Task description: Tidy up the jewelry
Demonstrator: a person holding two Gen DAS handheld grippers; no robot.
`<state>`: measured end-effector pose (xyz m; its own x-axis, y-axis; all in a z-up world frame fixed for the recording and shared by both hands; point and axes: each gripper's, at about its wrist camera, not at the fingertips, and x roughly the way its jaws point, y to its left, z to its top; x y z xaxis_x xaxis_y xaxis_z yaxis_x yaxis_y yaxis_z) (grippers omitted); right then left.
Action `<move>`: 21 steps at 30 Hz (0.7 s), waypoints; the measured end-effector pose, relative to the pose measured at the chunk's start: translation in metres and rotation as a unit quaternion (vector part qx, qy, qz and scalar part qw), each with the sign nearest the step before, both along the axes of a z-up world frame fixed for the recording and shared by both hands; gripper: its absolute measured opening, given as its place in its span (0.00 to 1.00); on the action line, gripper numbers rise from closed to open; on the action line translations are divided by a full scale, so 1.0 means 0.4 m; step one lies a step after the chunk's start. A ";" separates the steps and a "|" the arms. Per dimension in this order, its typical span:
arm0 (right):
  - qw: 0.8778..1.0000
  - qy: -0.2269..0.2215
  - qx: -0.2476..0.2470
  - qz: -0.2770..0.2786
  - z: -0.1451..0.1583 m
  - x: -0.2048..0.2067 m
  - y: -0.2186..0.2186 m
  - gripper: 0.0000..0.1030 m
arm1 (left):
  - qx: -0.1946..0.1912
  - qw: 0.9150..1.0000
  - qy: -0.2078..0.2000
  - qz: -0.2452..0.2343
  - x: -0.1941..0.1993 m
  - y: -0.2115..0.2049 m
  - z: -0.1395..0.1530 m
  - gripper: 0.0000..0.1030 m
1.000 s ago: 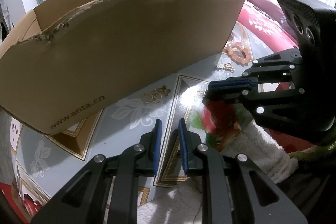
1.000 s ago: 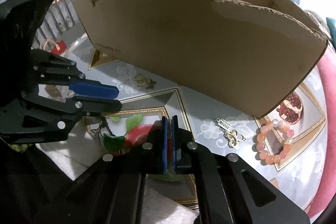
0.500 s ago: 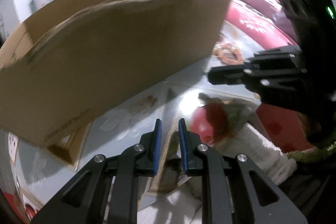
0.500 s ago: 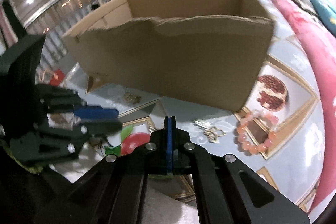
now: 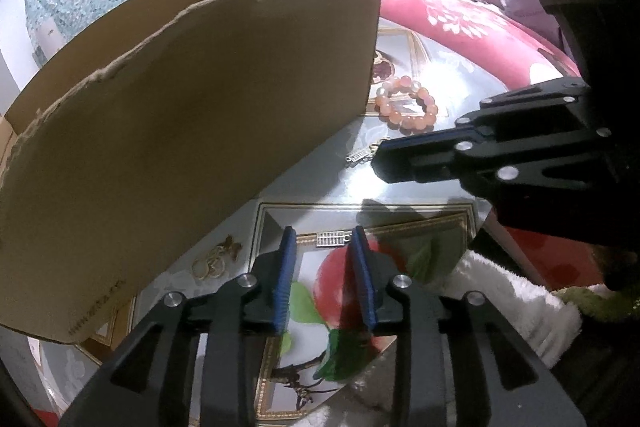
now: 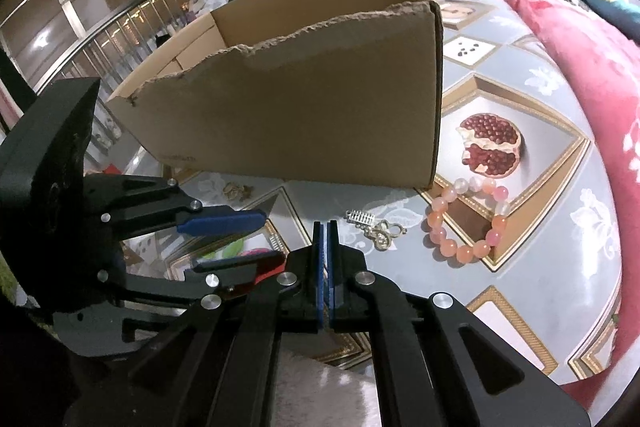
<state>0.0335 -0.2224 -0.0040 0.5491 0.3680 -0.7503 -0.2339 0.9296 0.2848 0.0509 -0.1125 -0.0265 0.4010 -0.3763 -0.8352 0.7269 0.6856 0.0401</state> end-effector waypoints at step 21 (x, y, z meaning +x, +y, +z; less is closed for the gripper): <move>1.000 -0.004 0.008 -0.012 -0.004 -0.005 -0.009 0.01 | 0.053 0.999 -0.001 0.011 0.004 -0.088 -0.013 0.19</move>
